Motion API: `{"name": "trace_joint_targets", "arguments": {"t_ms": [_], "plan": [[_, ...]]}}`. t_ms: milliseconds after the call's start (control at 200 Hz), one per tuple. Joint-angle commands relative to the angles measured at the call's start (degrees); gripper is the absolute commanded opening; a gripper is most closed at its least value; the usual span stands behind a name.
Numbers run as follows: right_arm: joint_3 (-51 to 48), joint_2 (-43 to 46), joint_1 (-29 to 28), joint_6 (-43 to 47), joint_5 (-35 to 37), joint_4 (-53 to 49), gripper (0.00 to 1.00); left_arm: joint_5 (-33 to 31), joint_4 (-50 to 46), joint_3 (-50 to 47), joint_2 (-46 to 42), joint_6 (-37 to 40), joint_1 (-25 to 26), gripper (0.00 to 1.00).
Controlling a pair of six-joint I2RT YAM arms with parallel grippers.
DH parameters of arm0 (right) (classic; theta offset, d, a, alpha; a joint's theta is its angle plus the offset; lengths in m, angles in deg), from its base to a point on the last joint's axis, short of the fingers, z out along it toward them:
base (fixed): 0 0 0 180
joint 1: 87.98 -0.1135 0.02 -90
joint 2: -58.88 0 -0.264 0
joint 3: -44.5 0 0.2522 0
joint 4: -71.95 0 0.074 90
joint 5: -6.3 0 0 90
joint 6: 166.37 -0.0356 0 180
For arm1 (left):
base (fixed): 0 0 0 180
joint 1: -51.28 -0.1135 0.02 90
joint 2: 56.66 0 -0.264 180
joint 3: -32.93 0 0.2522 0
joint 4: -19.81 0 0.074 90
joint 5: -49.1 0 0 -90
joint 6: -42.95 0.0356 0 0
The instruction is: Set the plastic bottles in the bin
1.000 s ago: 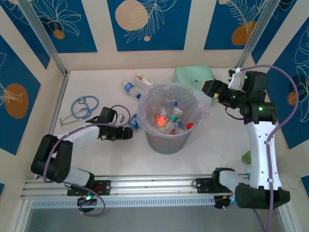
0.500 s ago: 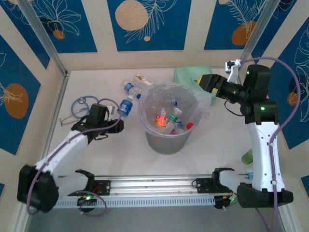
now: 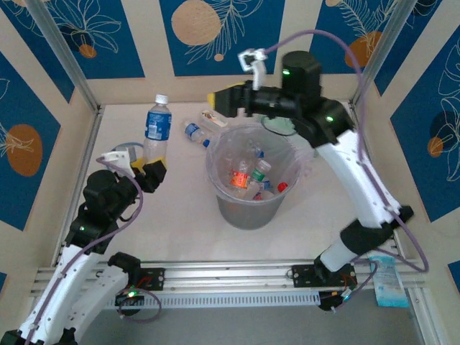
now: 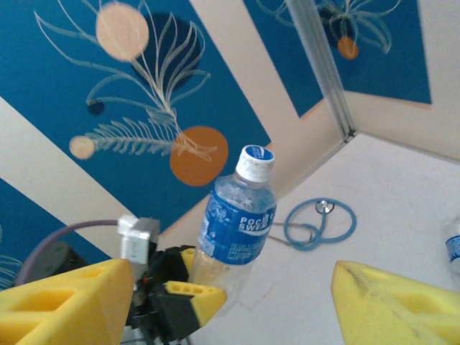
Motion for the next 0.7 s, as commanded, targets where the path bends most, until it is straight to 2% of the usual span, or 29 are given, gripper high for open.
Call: {"name": "trace_joint_targets", "arguments": {"t_ms": [0,120,200,335,695], "plan": [[8.83,-6.21,-4.13,4.9,3.1,-4.77,0.78,7.17,6.38,0.81,1.48,-2.5,0.21,0.42],[18.49,-13.84,-5.67,6.24,3.1,-10.1,0.89,9.52,9.11,0.0,2.51,-3.43,0.28,0.42],[24.46,-18.67,-5.37,5.65,2.11,-13.03,0.91,8.83,8.72,0.02,2.85,-3.27,0.26,0.4],[31.3,-24.52,-4.56,4.32,-1.82,-15.79,0.87,10.1,9.05,-0.17,3.42,-3.64,0.26,0.39],[28.85,-25.58,-2.27,1.45,-9.62,-11.24,0.71,11.79,10.52,-1.02,4.35,-5.99,0.32,0.39]]}}
